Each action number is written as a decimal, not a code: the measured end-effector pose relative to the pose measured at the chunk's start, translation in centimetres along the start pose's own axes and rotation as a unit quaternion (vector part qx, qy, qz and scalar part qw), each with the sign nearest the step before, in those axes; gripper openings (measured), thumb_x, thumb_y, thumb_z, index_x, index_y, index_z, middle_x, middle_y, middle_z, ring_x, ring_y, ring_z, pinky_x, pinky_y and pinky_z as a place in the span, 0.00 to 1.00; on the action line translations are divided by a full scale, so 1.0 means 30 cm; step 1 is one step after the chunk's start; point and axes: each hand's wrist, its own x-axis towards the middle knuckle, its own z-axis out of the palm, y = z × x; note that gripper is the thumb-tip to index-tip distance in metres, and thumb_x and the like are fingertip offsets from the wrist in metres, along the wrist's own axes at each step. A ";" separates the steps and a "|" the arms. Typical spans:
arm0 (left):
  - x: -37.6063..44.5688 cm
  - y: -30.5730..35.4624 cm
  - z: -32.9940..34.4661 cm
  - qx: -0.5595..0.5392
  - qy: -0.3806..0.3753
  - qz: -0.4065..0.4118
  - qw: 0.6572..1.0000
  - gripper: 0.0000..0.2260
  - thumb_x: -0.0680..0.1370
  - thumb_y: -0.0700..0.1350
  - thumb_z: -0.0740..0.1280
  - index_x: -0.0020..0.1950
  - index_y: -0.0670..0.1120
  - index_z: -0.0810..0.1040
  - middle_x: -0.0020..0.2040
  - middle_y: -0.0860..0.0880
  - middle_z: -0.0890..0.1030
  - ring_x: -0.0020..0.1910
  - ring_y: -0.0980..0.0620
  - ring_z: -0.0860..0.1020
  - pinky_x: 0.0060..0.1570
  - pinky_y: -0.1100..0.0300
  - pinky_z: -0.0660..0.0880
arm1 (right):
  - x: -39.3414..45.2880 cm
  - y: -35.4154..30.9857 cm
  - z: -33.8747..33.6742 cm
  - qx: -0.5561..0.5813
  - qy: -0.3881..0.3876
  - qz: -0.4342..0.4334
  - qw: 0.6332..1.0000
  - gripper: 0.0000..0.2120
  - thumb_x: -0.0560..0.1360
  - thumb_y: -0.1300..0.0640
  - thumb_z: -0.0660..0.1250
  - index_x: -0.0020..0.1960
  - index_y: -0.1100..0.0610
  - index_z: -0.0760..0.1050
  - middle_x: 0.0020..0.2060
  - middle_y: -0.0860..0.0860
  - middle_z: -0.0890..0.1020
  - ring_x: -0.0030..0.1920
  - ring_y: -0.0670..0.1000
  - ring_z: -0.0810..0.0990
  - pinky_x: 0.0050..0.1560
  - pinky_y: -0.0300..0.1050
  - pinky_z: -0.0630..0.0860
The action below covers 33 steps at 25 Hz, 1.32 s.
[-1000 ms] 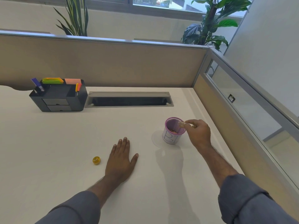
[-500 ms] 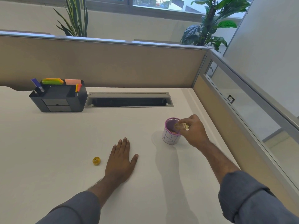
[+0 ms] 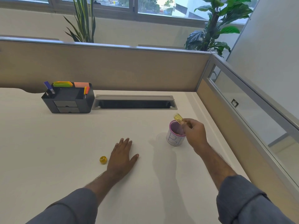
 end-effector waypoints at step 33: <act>-0.097 -0.096 -0.508 -0.522 0.093 -0.253 0.809 0.05 0.79 0.48 0.66 0.54 0.53 0.76 0.45 0.48 0.87 0.45 0.49 0.83 0.43 0.55 0.77 | -0.379 -0.247 0.517 0.101 -0.221 -0.008 0.970 0.10 0.79 0.58 0.65 0.59 0.56 0.77 0.49 0.54 0.81 0.44 0.52 0.80 0.32 0.29 0.73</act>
